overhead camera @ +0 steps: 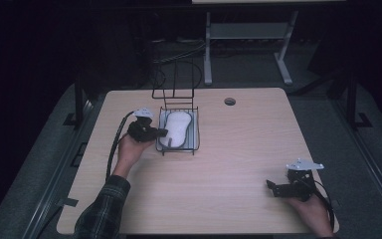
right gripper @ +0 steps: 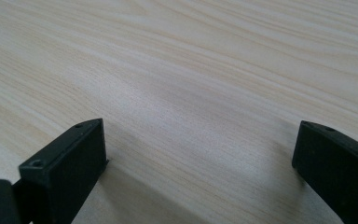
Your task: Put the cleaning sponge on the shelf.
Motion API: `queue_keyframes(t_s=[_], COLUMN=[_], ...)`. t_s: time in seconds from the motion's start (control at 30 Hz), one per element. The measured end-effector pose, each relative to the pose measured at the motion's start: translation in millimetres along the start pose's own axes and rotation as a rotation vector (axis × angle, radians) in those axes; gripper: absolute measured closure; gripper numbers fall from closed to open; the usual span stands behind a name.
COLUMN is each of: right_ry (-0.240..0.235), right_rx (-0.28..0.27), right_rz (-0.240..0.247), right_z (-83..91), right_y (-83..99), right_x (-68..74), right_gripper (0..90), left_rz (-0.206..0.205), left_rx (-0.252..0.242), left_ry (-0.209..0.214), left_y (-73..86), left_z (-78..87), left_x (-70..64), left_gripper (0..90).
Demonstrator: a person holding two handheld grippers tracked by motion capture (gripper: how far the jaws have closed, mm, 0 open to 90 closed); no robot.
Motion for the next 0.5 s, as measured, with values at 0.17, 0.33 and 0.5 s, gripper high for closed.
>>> queue_keyframes(t_s=[0.17,0.33,0.5], right_ry=[0.000,0.000,0.000], right_rx=[0.000,0.000,0.000], right_rz=[0.000,0.000,0.000], right_z=[0.0,0.0,0.0], right_y=[0.0,0.0,0.0], right_x=[0.0,0.0,0.0], right_gripper=[2.4,2.4,2.4], left_rz=[0.006,-0.004,-0.008], left_rx=[-0.008,-0.008,-0.015], left_ry=[0.022,0.032,0.018], left_y=[0.9,-3.2,-4.7], left_z=[-8.8,-15.4,-12.0], left_x=[-5.0,-9.5,-8.9], left_gripper=[89.9,89.9,89.8])
Point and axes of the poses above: each handheld gripper's, and its own axes: z roughly backward along the jaws, y roughly out of its underside, x roughly to its left, the point moved 1 cm from there along -z, roughly forward along the jaws, and after that the axes turned 2 degrees about -x, right-handed, at the moved point
